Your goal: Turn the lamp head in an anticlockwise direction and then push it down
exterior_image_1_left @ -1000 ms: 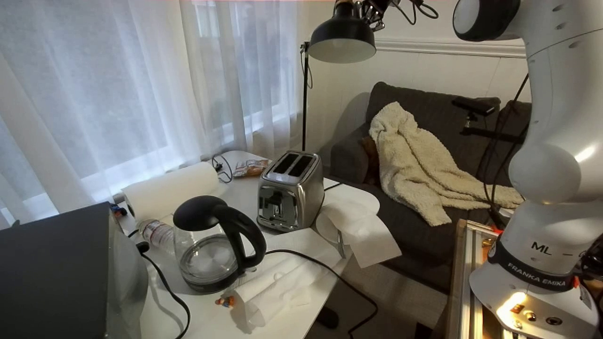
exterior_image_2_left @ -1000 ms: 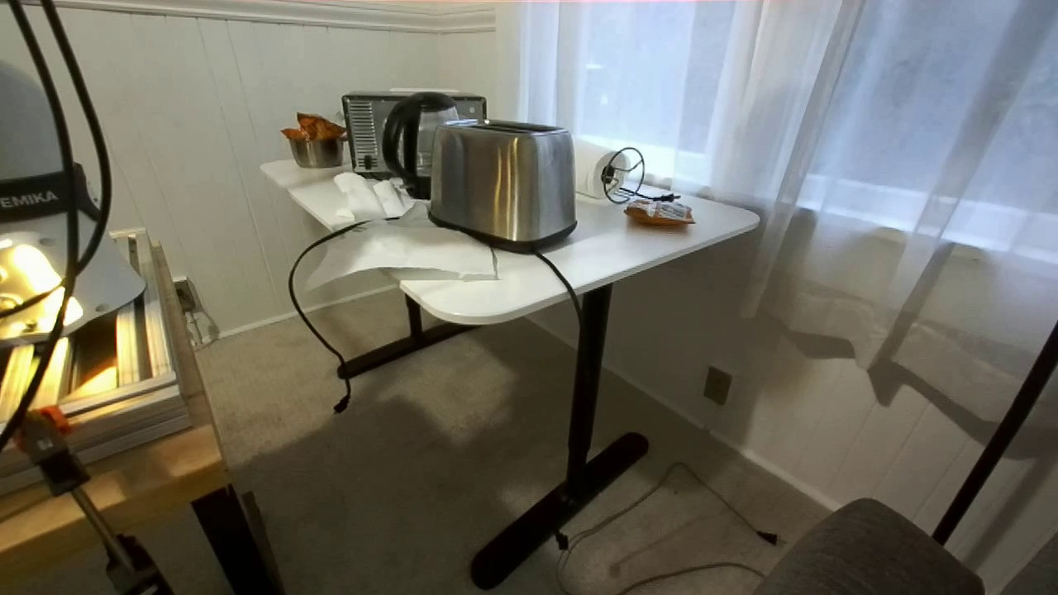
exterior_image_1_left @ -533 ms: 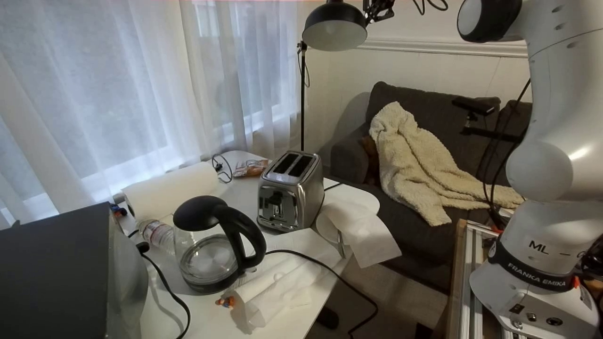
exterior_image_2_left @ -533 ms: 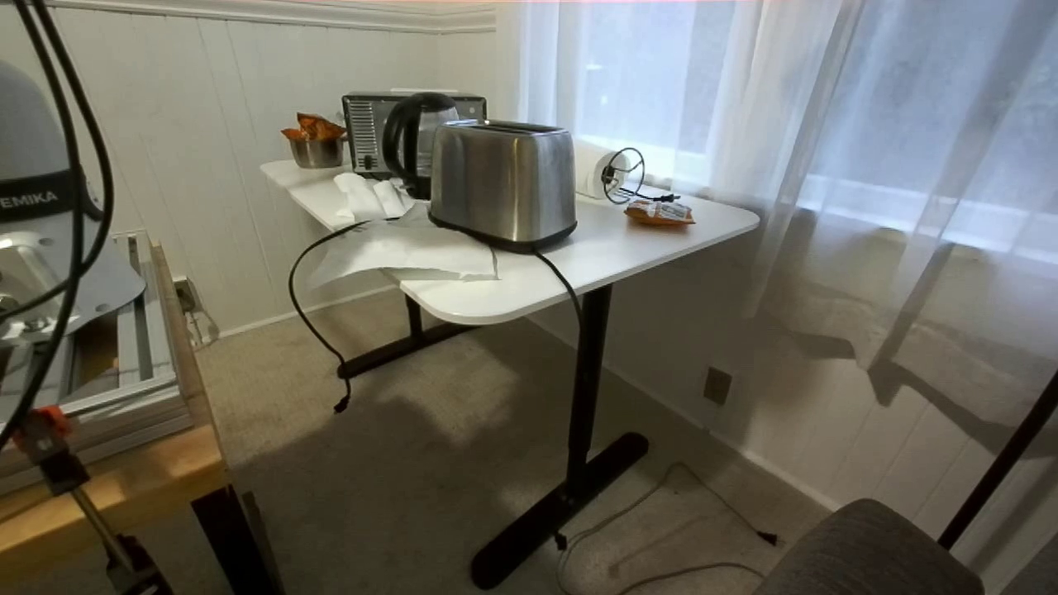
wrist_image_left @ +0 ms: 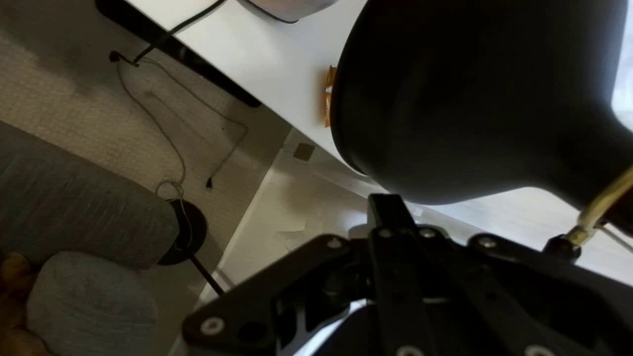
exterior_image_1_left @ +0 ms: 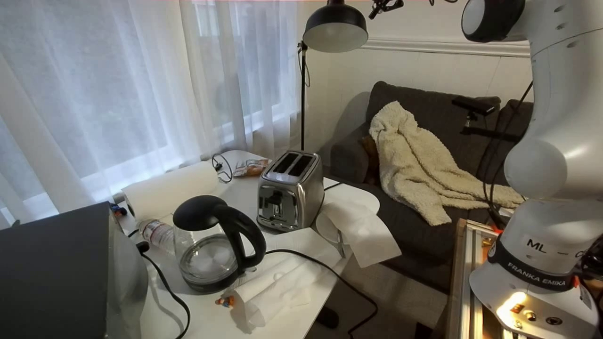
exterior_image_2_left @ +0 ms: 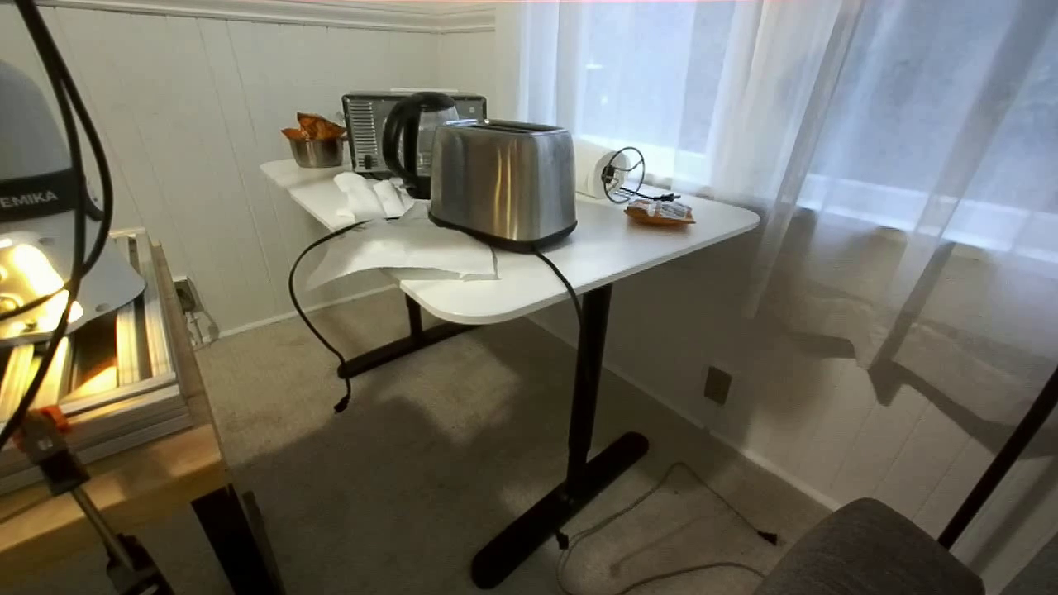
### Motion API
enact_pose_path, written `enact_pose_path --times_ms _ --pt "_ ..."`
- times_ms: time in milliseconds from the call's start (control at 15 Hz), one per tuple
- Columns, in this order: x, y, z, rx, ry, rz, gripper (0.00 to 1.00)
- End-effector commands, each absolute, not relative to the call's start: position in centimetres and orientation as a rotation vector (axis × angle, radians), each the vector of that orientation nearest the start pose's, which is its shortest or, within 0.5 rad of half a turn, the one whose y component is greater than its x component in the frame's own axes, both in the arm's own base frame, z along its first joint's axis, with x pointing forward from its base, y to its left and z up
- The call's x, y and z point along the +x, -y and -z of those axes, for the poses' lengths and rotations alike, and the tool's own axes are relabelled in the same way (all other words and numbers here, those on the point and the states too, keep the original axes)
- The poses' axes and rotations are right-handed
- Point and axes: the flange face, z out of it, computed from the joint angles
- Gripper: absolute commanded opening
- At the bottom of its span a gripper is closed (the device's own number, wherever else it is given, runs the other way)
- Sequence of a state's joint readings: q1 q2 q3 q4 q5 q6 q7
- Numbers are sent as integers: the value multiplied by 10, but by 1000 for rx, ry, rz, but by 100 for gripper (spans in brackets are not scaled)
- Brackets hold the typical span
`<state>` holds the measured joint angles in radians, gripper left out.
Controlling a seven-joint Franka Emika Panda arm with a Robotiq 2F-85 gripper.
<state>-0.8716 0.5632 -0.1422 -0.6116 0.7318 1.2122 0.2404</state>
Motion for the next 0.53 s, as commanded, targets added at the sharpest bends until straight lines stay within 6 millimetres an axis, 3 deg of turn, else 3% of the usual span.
enact_pose_path --times_ms 0,200,467 --pt "423 450 -724 -2345 -1104 243 27" --pt "407 427 -730 -2495 -1011 94 46" --pt "407 392 -740 -2677 -838 -29 74"
